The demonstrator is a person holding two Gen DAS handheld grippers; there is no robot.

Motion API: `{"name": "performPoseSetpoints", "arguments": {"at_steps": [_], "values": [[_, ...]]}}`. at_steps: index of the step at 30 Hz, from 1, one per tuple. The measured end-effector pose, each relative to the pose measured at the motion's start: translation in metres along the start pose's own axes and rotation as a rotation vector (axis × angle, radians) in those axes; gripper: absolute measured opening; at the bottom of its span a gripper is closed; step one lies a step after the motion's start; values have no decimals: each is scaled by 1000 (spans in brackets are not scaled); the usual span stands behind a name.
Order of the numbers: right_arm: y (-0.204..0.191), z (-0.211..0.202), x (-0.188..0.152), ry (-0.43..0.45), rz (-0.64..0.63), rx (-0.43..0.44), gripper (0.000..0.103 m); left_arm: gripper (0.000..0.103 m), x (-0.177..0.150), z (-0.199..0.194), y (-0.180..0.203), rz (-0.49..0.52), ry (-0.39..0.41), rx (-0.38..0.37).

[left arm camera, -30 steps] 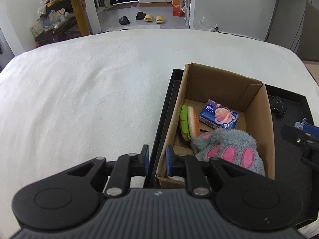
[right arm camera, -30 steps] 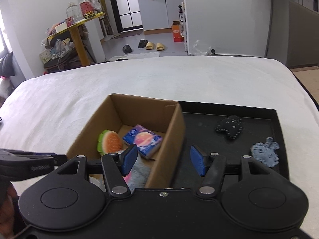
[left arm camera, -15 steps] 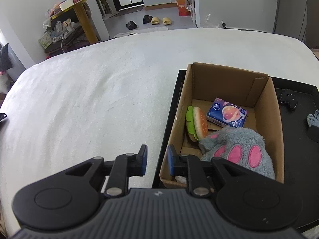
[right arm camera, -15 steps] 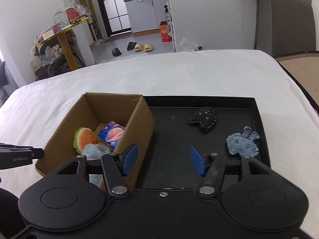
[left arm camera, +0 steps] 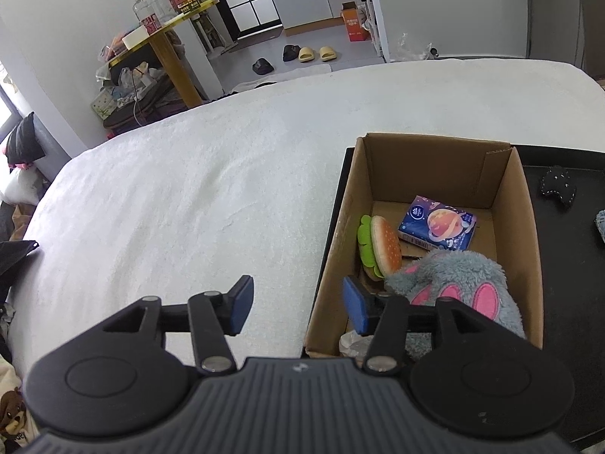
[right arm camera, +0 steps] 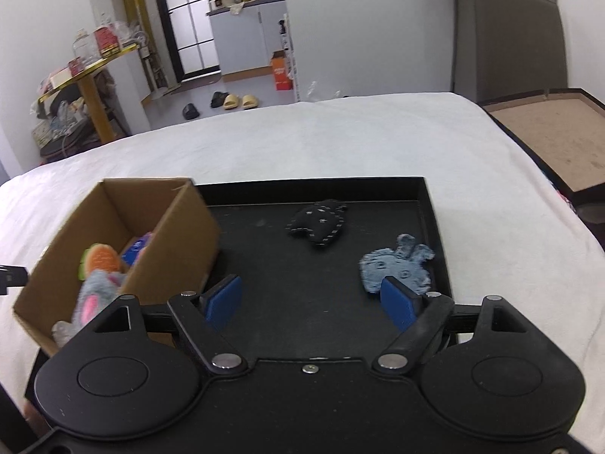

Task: Organize soft objects
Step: 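Grasp the blue denim bunny plush with the right gripper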

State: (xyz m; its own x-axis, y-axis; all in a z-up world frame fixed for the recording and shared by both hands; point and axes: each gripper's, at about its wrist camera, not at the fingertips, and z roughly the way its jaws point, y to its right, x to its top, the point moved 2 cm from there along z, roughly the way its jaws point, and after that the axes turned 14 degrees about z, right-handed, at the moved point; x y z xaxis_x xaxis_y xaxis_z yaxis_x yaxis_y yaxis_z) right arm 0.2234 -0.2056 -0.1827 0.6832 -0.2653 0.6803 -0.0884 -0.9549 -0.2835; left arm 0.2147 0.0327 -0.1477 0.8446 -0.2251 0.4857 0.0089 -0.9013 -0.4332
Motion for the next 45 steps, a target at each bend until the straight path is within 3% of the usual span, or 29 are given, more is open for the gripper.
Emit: {"name": "performPoseSetpoints", "arguments": {"at_steps": [7,11,16,20,26,36,41,45], "values": [[23,14,0,21,75,-45,80,60,3,-1,8,30,-4,28],[27,28,-2,18,49,-75,80,61,7,0,16,55,-12,53],[39,52,0,-24,107,-81,80,62,10,3,25,94,-20,88],[46,68,-2,-33,99,-121,80,62,12,7,31,116,-34,98],[45,81,-2,-44,91,-106,80,62,15,11,38,147,-49,127],[31,97,1,26,-2,-165,80,62,15,10,36,131,-44,126],[30,88,1,13,-26,-171,59,62,15,10,36,132,-41,128],[30,78,-4,-10,-33,-172,54,62,15,11,33,115,-55,135]]}}
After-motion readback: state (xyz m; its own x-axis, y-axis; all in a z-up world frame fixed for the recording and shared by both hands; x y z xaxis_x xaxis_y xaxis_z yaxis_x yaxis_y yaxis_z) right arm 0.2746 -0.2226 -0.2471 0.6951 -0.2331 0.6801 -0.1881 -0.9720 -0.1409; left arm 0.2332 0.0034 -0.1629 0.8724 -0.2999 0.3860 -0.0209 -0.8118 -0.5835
